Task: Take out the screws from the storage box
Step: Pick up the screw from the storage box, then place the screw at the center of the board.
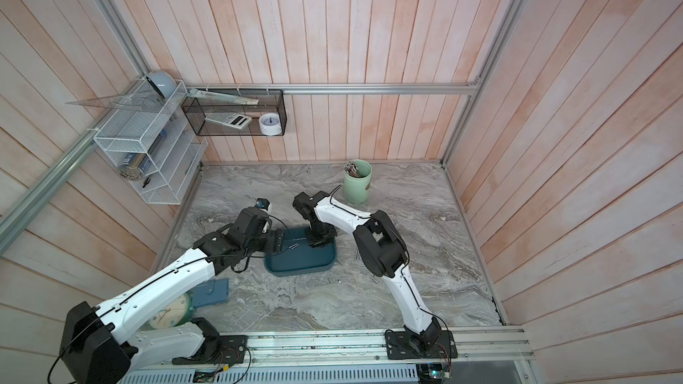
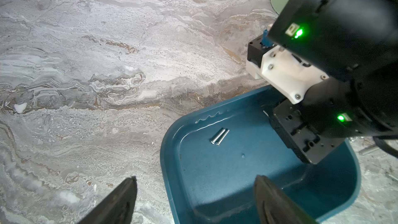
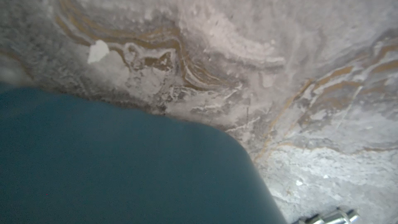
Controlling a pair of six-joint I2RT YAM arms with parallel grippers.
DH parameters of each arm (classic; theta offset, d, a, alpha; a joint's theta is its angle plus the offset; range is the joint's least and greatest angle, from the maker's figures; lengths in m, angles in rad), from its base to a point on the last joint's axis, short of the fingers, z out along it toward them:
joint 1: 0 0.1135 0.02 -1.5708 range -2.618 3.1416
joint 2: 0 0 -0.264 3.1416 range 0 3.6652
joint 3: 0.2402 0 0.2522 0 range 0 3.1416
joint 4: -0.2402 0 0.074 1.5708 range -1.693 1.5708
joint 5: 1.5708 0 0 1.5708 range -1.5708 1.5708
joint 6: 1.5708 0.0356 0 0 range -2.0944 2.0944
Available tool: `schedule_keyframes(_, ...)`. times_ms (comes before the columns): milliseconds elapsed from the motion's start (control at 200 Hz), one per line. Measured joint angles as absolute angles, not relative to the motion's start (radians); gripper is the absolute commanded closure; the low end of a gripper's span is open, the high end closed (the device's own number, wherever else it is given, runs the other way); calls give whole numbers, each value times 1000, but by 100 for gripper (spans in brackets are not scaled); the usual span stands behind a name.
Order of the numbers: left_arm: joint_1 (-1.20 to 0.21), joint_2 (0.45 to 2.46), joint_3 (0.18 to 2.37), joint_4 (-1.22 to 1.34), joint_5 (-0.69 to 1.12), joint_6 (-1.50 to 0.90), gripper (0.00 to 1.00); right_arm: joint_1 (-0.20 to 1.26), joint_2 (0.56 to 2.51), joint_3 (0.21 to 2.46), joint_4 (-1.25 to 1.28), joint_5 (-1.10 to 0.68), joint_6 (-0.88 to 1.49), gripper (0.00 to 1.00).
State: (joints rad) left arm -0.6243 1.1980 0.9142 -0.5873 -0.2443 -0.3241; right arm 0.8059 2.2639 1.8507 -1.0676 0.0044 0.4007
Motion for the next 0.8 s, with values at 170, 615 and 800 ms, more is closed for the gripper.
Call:
schedule_keyframes(170, -624, 1198, 914, -587, -245, -323, 9, 821, 2199, 1853, -1068, -16, 418, 100)
schedule_keyframes(615, -624, 1198, 914, -587, -245, -320, 9, 820, 2038, 1754, -1069, -15, 426, 100)
schedule_keyframes(800, -624, 1198, 914, -587, -245, -320, 9, 746, 1871, 1624, -1058, 12, 430, 100)
